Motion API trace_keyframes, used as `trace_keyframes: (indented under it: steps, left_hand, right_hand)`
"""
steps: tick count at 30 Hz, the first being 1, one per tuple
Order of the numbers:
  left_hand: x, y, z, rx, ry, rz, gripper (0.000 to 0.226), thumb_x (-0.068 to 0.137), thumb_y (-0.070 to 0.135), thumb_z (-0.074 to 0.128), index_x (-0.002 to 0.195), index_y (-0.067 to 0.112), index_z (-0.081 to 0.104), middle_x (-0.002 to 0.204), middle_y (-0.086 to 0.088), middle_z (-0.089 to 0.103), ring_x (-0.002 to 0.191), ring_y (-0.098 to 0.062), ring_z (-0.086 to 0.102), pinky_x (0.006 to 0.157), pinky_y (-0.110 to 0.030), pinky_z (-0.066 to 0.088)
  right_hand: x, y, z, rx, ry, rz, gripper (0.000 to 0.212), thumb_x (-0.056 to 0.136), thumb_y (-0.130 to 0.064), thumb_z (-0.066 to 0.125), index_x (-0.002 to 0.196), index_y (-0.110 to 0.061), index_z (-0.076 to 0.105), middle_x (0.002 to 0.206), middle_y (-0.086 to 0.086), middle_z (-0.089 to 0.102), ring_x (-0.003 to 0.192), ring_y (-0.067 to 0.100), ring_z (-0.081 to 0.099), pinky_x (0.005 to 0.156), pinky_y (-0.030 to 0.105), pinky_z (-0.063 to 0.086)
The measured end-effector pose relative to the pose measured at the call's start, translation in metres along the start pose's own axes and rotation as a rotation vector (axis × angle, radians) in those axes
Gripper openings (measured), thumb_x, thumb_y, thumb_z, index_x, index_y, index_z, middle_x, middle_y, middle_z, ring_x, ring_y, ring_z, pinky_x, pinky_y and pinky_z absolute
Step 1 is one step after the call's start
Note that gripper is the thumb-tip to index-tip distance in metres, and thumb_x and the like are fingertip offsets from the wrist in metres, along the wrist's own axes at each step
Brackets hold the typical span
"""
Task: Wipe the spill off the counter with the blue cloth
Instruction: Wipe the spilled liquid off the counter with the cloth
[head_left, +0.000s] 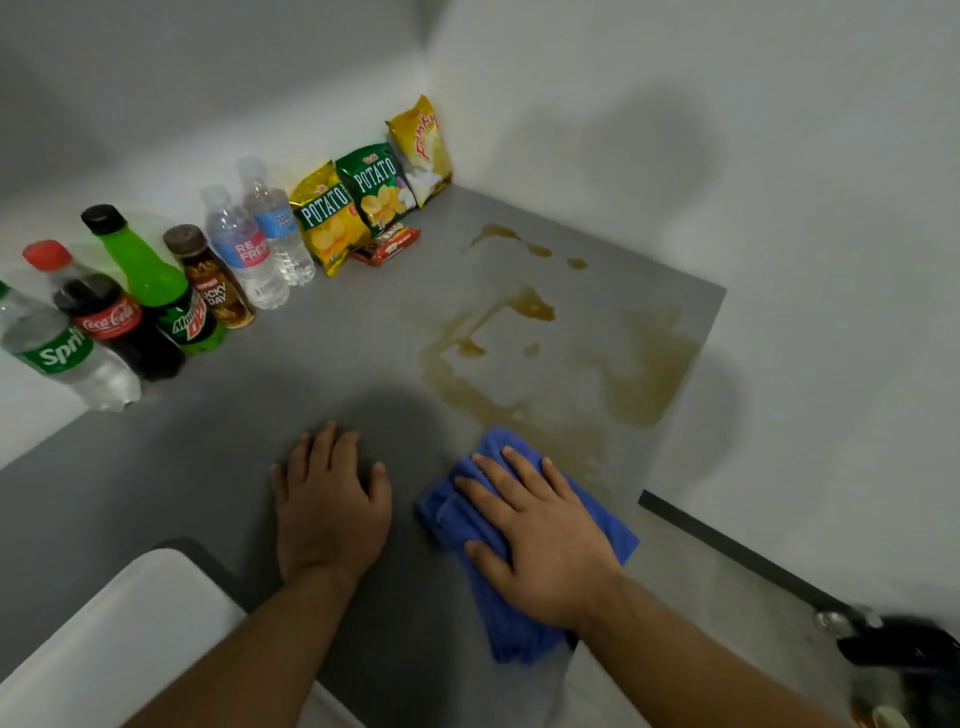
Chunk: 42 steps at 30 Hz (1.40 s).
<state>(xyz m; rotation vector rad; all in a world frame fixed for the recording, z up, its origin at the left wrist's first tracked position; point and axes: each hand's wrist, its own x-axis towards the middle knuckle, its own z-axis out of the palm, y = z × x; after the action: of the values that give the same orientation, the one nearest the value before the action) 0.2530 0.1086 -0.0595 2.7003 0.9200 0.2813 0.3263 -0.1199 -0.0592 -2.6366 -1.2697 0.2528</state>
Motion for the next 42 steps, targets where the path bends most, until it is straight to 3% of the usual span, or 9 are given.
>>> trace_keyframes:
  steps: [5, 10, 13, 18, 25, 32, 37, 39, 42]
  left_hand:
    - [0.0, -0.001, 0.002, 0.008, 0.008, 0.013, 0.057, 0.09, 0.042, 0.044, 0.137, 0.011, 0.056, 0.152, -0.015, 0.049, 0.145, -0.039, 0.036, 0.12, -0.064, 0.023]
    - [-0.001, -0.002, 0.001, 0.017, -0.011, 0.013, 0.055, 0.095, 0.041, 0.049, 0.141, 0.012, 0.053, 0.156, -0.013, 0.045, 0.148, -0.038, 0.031, 0.122, -0.063, 0.02]
    - [-0.001, 0.0, 0.003, 0.036, -0.001, 0.018, 0.052, 0.093, 0.038, 0.059, 0.138, 0.012, 0.055, 0.155, -0.013, 0.046, 0.147, -0.038, 0.032, 0.12, -0.064, 0.022]
    - [0.0, 0.002, 0.003, 0.067, -0.007, 0.023, 0.056, 0.091, 0.045, 0.052, 0.137, 0.012, 0.055, 0.154, -0.013, 0.046, 0.146, -0.038, 0.034, 0.119, -0.064, 0.024]
    - [-0.001, 0.002, 0.001, 0.064, -0.032, 0.031, 0.054, 0.095, 0.043, 0.056, 0.14, 0.012, 0.052, 0.157, -0.011, 0.042, 0.148, -0.034, 0.031, 0.121, -0.062, 0.022]
    - [-0.003, 0.026, 0.001, 0.052, -0.043, 0.152, 0.062, 0.091, 0.05, 0.045, 0.139, 0.012, 0.055, 0.157, -0.012, 0.042, 0.147, -0.034, 0.034, 0.123, -0.06, 0.02]
    - [-0.008, 0.043, 0.008, 0.014, -0.057, 0.096, 0.057, 0.096, 0.045, 0.053, 0.143, 0.013, 0.052, 0.161, -0.009, 0.039, 0.15, -0.031, 0.031, 0.124, -0.057, 0.018]
    - [-0.009, 0.042, 0.009, 0.031, -0.061, 0.091, 0.061, 0.094, 0.049, 0.046, 0.143, 0.014, 0.051, 0.161, -0.009, 0.04, 0.15, -0.03, 0.031, 0.125, -0.055, 0.017]
    - [-0.009, 0.041, 0.008, 0.032, -0.059, 0.104, 0.067, 0.09, 0.053, 0.041, 0.143, 0.014, 0.052, 0.16, -0.009, 0.041, 0.149, -0.03, 0.033, 0.126, -0.054, 0.017]
  right_hand:
    - [-0.006, -0.037, 0.012, 0.045, 0.015, 0.007, 0.071, 0.099, -0.064, 0.032, 0.164, -0.036, 0.021, 0.174, -0.007, 0.006, 0.159, 0.027, -0.012, 0.126, 0.055, -0.007]
    - [-0.049, -0.018, 0.021, 0.051, -0.01, -0.144, 0.069, 0.098, -0.064, 0.04, 0.161, -0.041, 0.025, 0.173, -0.014, 0.011, 0.16, 0.017, -0.007, 0.126, 0.051, -0.004]
    - [-0.046, 0.009, 0.011, 0.015, 0.013, -0.069, 0.067, 0.1, -0.066, 0.034, 0.162, -0.042, 0.023, 0.173, -0.014, 0.01, 0.16, 0.018, -0.005, 0.127, 0.053, 0.0]
    - [-0.006, 0.004, 0.003, -0.017, 0.0, 0.096, 0.072, 0.101, -0.068, 0.019, 0.165, -0.036, 0.012, 0.174, -0.008, -0.002, 0.157, 0.024, -0.021, 0.125, 0.057, -0.008]
    - [-0.048, 0.037, 0.006, 0.003, -0.002, -0.094, 0.065, 0.103, -0.066, 0.028, 0.163, -0.041, 0.021, 0.173, -0.013, 0.008, 0.159, 0.015, -0.011, 0.127, 0.05, -0.006]
    - [0.001, 0.04, -0.007, -0.061, -0.014, 0.14, 0.073, 0.099, -0.07, 0.016, 0.165, -0.039, 0.01, 0.174, -0.007, -0.002, 0.158, 0.028, -0.016, 0.124, 0.058, -0.01]
    - [-0.02, 0.035, 0.002, 0.002, -0.007, -0.033, 0.069, 0.101, -0.068, 0.025, 0.164, -0.041, 0.016, 0.174, -0.012, 0.003, 0.158, 0.022, -0.016, 0.126, 0.055, -0.009]
    - [-0.032, 0.054, 0.001, -0.002, -0.011, -0.077, 0.067, 0.102, -0.068, 0.028, 0.163, -0.042, 0.018, 0.173, -0.014, 0.005, 0.159, 0.017, -0.013, 0.127, 0.052, -0.007]
    - [-0.026, 0.082, -0.01, -0.051, -0.001, -0.011, 0.068, 0.102, -0.07, 0.024, 0.163, -0.043, 0.016, 0.173, -0.014, 0.004, 0.159, 0.018, -0.01, 0.127, 0.055, 0.0]
